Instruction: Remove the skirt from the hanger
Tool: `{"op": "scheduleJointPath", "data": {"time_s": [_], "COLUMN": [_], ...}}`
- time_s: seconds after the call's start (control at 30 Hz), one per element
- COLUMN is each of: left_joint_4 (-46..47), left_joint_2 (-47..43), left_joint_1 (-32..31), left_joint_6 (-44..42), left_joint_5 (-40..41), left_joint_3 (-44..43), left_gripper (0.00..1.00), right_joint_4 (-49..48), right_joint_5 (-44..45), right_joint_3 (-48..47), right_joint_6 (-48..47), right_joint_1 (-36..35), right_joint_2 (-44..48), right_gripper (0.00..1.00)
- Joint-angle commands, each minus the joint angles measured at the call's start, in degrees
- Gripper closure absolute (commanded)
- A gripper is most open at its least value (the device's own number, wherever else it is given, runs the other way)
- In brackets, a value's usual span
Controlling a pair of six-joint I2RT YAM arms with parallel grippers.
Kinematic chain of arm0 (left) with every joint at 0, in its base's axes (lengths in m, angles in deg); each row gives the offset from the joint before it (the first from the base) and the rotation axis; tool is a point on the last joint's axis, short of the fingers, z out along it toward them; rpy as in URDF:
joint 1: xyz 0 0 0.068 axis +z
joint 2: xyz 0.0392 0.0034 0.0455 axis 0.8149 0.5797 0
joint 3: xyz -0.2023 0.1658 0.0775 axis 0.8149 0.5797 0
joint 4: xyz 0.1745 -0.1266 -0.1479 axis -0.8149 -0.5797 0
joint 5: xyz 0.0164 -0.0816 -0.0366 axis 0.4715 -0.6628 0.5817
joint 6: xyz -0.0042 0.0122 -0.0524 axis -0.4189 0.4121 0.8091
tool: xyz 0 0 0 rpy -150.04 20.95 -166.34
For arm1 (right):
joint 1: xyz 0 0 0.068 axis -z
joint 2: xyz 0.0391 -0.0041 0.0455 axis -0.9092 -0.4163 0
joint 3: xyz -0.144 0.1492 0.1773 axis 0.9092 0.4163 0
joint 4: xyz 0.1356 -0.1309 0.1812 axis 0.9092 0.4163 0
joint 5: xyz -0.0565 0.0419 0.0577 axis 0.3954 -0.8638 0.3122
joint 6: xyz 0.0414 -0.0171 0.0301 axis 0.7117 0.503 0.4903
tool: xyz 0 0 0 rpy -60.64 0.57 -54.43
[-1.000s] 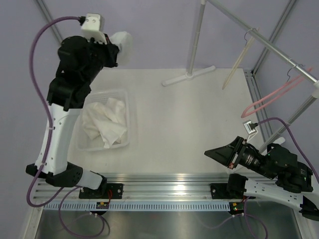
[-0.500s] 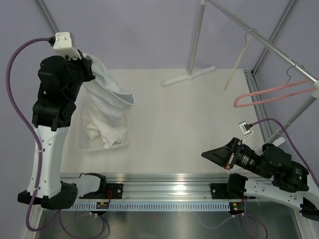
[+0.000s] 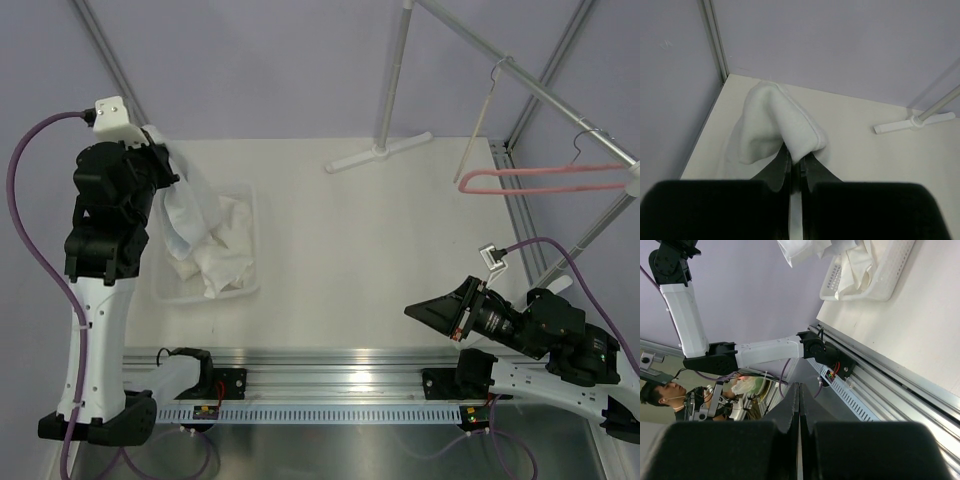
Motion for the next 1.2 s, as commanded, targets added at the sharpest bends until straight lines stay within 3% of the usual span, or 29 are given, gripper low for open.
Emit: {"op": "scheduleJointPath", "data": {"time_s": [0.0,0.27,0.43,0.6,0.73,0.77,0.83,0.97,1.0,1.07,1.1,1.17], "left_joint_4": [5.5,11.0,14.4,17.5,15.1,13.8,10.8,3.2,1.5,-3.2,-4.3,-5.8], "left_joint_2": [-2.8,-8.2,-4.4,2.6,2.7,2.0,-0.1,-4.6,-5.2,-6.8,-7.4,-8.3], "left_joint_1": [0.3,0.5,3.0,5.2,5.2,5.2,5.3,5.2,5.2,5.2,5.2,5.1], "left_joint_6": [1.4,10.0,18.0,27.3,30.1,30.9,31.4,30.1,29.7,28.8,28.8,28.8], "left_joint_5": [0.9,-3.9,-7.7,-24.2,-23.9,-22.2,-18.9,-11.7,-9.7,-6.2,-5.4,-4.5], "left_joint_3": [4.1,27.7,44.0,49.1,47.7,46.1,44.4,37.1,33.1,28.8,24.9,21.2], "left_gripper": [1.0,1.0,1.0,0.95,0.51,0.27,0.02,0.01,0.01,0.01,0.01,0.01], "right_joint_4": [-2.4,-3.8,-4.0,-4.6,-4.7,-4.5,-3.8,-3.8,-3.5,-2.6,-1.2,0.7], "right_joint_5": [-0.2,-0.9,-0.9,-0.4,-0.8,-0.8,-0.8,-0.1,0.1,1.3,1.9,4.8], "right_joint_3": [0.5,1.7,3.2,5.2,4.6,3.8,3.2,3.2,3.2,2.9,2.7,1.4], "right_joint_6": [0.4,1.0,1.7,2.6,2.0,1.9,1.6,1.6,1.7,1.9,2.0,2.2], "right_joint_1": [-0.4,-0.4,-0.3,-0.3,-0.3,-0.3,-0.4,-0.3,-0.4,-0.4,-0.4,-0.4], "right_joint_2": [0.1,-0.6,0.2,1.5,1.0,0.9,0.3,0.2,0.1,-1.0,-1.6,-4.0], "right_gripper": [1.0,1.0,1.0,1.0,1.0,1.0,0.99,0.83,0.67,0.53,0.39,0.28]}}
